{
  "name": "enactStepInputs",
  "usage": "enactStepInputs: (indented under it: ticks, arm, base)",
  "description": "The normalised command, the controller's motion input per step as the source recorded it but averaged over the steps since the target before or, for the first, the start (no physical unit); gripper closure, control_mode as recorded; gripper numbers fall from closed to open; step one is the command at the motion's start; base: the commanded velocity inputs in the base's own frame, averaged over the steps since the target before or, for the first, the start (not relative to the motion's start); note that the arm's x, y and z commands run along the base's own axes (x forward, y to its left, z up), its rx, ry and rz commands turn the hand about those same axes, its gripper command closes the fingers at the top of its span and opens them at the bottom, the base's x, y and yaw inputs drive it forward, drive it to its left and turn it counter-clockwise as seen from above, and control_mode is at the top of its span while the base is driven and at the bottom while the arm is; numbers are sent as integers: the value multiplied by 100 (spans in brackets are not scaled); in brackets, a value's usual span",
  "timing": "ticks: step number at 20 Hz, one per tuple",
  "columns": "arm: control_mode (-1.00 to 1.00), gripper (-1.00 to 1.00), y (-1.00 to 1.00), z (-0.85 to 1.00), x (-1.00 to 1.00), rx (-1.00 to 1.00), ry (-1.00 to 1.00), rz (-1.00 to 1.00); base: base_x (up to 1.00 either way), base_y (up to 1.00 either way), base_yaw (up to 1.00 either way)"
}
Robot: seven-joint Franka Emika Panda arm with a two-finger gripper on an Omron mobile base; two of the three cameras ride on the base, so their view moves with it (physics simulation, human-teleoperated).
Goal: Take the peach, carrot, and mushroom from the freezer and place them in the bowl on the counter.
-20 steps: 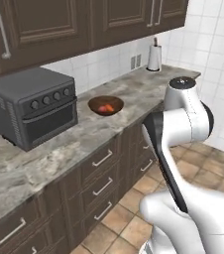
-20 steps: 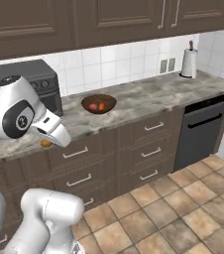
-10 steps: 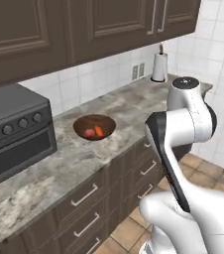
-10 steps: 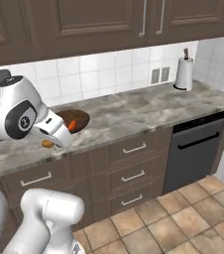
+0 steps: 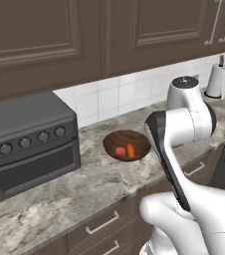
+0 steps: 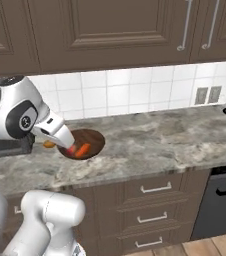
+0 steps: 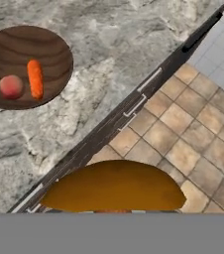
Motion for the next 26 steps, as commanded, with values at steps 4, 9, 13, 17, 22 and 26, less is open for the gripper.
enactStepInputs:
  ticks: [4, 9, 13, 17, 22, 26]
  arm:
    - [-100, 100, 0, -16, 25, 0, 0, 12]
    - [-100, 100, 3, -76, 100, 0, 3, 34]
    - [-100, 100, 0, -72, 100, -5, 15, 1]
    - [-100, 100, 0, -55, 100, -2, 16, 0]
    - [-100, 100, 0, -29, 100, -1, 8, 0]
    - [-100, 100, 0, -26, 100, -3, 4, 0]
  base:
    - [75, 0, 38]
    - [0, 0, 0]
    - [0, 0, 0]
    - [0, 0, 0]
    - [0, 0, 0]
    - [0, 0, 0]
